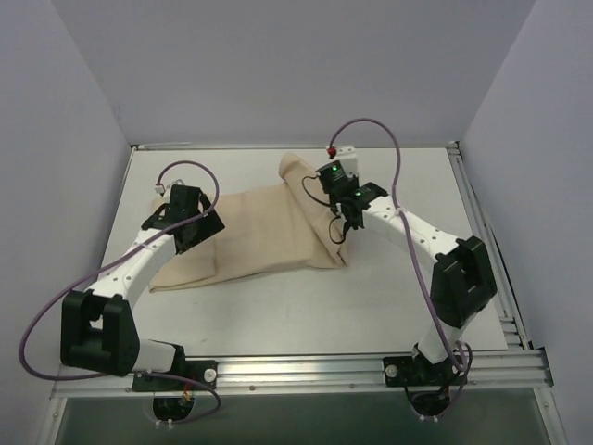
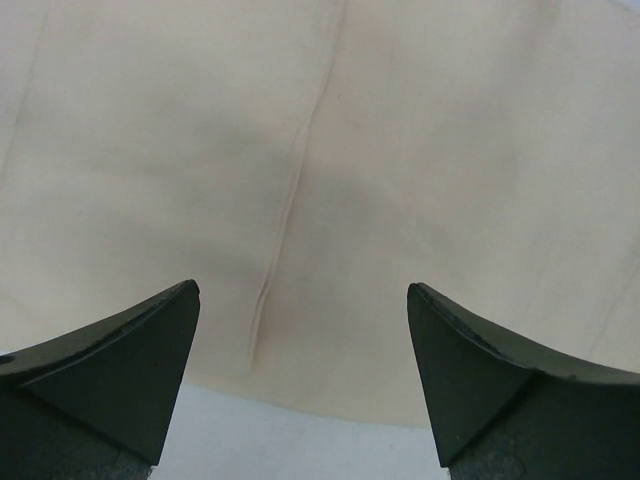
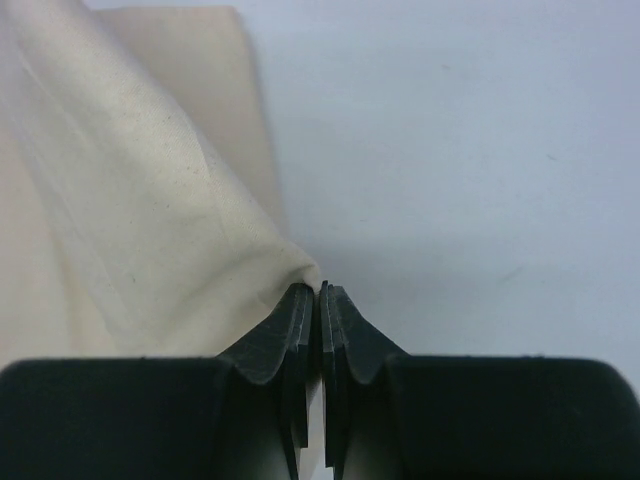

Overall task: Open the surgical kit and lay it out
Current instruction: Open the surgical kit at the center of the board.

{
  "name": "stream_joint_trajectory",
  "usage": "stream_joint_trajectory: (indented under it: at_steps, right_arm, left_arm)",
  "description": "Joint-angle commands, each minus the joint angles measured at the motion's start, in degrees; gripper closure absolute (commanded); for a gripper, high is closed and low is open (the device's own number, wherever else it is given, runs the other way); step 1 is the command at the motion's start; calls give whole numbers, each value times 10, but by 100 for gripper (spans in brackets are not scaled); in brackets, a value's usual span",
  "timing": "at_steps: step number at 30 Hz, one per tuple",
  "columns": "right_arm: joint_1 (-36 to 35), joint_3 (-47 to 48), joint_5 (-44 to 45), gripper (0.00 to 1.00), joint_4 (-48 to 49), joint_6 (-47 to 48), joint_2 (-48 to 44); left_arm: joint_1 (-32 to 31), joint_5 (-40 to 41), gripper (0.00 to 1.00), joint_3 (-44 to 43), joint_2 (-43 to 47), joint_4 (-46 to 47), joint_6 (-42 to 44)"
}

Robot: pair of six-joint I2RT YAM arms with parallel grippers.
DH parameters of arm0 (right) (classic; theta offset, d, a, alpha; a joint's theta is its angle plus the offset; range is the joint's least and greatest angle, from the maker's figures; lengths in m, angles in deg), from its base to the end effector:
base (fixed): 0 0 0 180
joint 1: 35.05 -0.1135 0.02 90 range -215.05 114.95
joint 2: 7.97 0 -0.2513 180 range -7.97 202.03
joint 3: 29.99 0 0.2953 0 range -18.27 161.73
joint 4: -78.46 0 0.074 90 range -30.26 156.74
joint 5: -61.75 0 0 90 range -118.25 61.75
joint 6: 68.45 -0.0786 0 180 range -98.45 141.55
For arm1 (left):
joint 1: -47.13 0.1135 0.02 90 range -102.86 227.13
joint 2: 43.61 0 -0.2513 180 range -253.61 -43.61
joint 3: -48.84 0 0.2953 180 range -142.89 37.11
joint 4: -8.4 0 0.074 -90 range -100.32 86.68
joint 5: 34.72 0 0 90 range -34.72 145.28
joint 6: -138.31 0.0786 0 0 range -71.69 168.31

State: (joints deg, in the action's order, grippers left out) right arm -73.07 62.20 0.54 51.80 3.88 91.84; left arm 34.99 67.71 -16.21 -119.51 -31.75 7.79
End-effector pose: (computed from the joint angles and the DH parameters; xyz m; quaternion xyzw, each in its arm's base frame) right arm 0.3964 0.2619 0.2415 -0.0369 0.8634 0.0171 0.5029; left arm 0.3395 -0.0557 0.1845 -0.2648 0.8996 -0.0557 0.3427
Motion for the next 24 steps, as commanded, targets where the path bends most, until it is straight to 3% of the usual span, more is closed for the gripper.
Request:
stream_joint_trajectory:
  at_steps: [1,5,6,8,9,13,15,17,19,24]
  right_arm:
    - [62,-59,-20,99,-6,2,-49]
    - [168,-139,4,99,-6,1,-87]
    - [183,-148,11,94,-4,1,-90]
    - [209,-165,34,74,-4,0,-94]
    - [212,-167,35,55,-3,1,-95]
    - [208,-155,24,34,-5,9,-99]
    - [193,-141,23,29,-5,16,-111]
    - [180,-125,-39,27,7,38,-119]
    - [175,-124,-128,29,30,34,-101]
    - [150,-110,-169,34,46,42,-24]
  left_arm:
    - [-17,1,6,-85,-76,-33,25]
    - [-39,36,6,-97,-97,-38,21]
    - [-40,39,6,-92,-94,-31,21]
    - [-41,41,6,-87,-97,-27,22]
    - [-41,47,6,-90,-106,-31,23]
    - [-42,65,6,-112,-134,-58,32]
    - [-44,64,6,-125,-142,-74,32]
    - [-46,67,6,-130,-148,-80,35]
    - [-46,71,6,-135,-152,-80,45]
    - [-46,73,6,-161,-170,-95,59]
